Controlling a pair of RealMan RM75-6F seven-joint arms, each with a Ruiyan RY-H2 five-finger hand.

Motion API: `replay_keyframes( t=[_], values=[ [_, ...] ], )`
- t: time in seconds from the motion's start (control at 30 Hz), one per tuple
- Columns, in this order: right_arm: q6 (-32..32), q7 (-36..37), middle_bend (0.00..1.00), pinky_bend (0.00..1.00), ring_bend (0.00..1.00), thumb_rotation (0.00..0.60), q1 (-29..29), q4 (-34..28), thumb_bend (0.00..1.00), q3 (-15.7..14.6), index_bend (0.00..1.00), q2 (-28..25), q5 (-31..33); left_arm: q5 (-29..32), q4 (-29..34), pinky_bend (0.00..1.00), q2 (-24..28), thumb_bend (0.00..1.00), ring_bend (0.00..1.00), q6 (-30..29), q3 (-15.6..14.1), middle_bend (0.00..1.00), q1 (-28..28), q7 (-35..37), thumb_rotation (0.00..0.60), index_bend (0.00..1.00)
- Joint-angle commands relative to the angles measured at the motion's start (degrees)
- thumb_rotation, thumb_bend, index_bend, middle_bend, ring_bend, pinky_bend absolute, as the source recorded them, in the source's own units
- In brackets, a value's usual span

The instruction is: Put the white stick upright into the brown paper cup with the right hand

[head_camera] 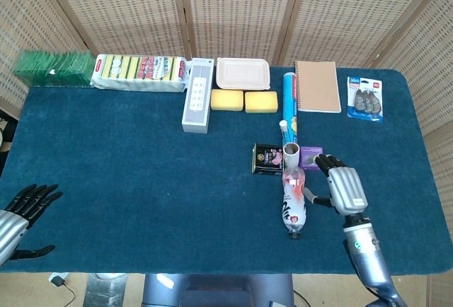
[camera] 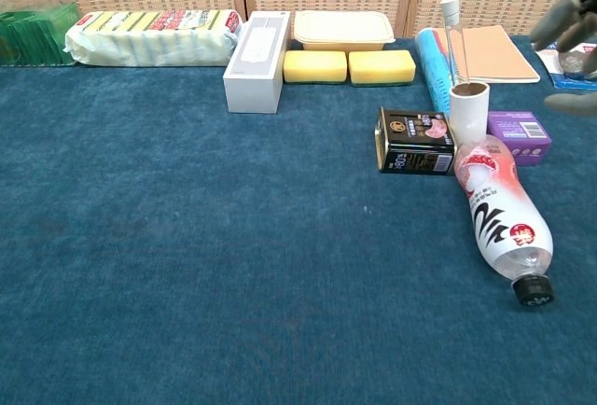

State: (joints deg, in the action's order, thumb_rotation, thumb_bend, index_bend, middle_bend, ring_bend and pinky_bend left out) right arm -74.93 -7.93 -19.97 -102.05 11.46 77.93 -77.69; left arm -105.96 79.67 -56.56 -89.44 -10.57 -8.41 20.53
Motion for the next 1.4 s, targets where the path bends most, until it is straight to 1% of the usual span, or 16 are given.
replay_keyframes(
  t=[0.03, 0.13, 0.23, 0.37, 0.6, 0.83, 0.93, 1.17, 1.4],
  values=[
    [2.0, -1.3, 0.32, 0.37, 0.3, 0.599, -1.6, 0.7, 0.27, 1.6, 0.3, 1.6, 2.8, 0.3, -0.1, 0.0, 0.0, 0.08, 0.0, 0.1, 0.1, 0.04, 0.1, 0.3, 0.553, 0.04],
    [4.6, -1.3, 0.32, 0.37, 0.3, 0.599, -3.4, 0.6, 0.27, 3.6, 0.3, 2.8, 7.0, 0.7, -0.3, 0.0, 0.1, 0.09, 0.0, 0.1, 0.2, 0.04, 0.1, 0.8, 0.549, 0.04],
    [6.1, -2.6, 0.31, 0.37, 0.3, 0.59, -5.3, 1.9, 0.27, 5.1, 0.28, 4.1, 10.0, 1.0, -0.5, 0.0, 0.1, 0.08, 0.0, 0.0, 0.3, 0.04, 0.1, 1.5, 0.553, 0.04],
    [7.9, -4.9, 0.3, 0.36, 0.29, 0.552, -7.5, 4.1, 0.27, 6.6, 0.26, 5.5, 13.5, 1.5, -0.8, 0.0, 0.1, 0.08, 0.0, -0.1, 0.5, 0.04, 0.2, 2.2, 0.551, 0.04],
    [9.9, -7.8, 0.3, 0.36, 0.29, 0.54, -10.9, 8.4, 0.27, 8.7, 0.26, 7.3, 18.6, 2.0, -1.2, 0.0, 0.2, 0.08, 0.0, 0.0, 0.7, 0.04, 0.2, 3.2, 0.55, 0.04],
    [10.6, -9.0, 0.3, 0.36, 0.29, 0.54, -12.5, 11.2, 0.27, 9.4, 0.26, 7.4, 20.7, 2.3, -1.1, 0.0, 0.2, 0.08, 0.0, 0.5, 0.8, 0.04, 0.0, 3.2, 0.557, 0.04],
    [10.6, -9.7, 0.3, 0.36, 0.29, 0.54, -13.1, 12.1, 0.26, 9.6, 0.26, 7.0, 21.0, 2.3, -0.9, 0.0, 0.2, 0.08, 0.0, 0.8, 0.8, 0.04, -0.1, 3.0, 0.551, 0.04],
    [10.6, -10.0, 0.31, 0.36, 0.29, 0.54, -13.6, 12.5, 0.27, 9.6, 0.26, 6.5, 22.1, 2.3, -0.4, 0.0, 0.2, 0.08, 0.0, 1.1, 0.8, 0.04, -0.1, 2.3, 0.553, 0.04],
    [10.1, -10.6, 0.32, 0.36, 0.29, 0.542, -14.5, 12.8, 0.27, 9.4, 0.26, 7.7, 23.1, 2.1, -0.2, 0.0, 0.3, 0.08, 0.0, 1.1, 0.8, 0.04, -0.1, 2.1, 0.551, 0.04]
  ],
)
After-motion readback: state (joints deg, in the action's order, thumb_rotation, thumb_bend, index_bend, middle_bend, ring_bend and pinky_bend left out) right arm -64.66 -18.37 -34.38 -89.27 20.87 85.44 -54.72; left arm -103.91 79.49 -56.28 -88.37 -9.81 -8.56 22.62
